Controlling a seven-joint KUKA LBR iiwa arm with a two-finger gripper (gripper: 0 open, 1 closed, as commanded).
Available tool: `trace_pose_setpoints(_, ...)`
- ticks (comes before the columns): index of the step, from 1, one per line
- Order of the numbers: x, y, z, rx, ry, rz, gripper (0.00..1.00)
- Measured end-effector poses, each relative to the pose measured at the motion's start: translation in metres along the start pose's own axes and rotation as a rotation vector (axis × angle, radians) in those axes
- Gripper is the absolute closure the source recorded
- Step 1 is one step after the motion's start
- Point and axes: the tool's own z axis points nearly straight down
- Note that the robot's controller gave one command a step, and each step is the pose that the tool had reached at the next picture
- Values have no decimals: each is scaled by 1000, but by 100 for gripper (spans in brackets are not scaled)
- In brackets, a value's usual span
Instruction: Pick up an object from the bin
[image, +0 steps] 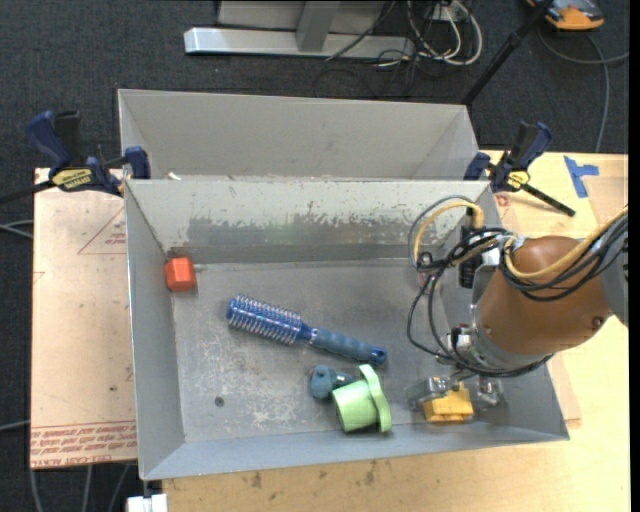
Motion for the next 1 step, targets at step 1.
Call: trace_pose_setpoints(1,-1,-1,-1,2,-2,2,100)
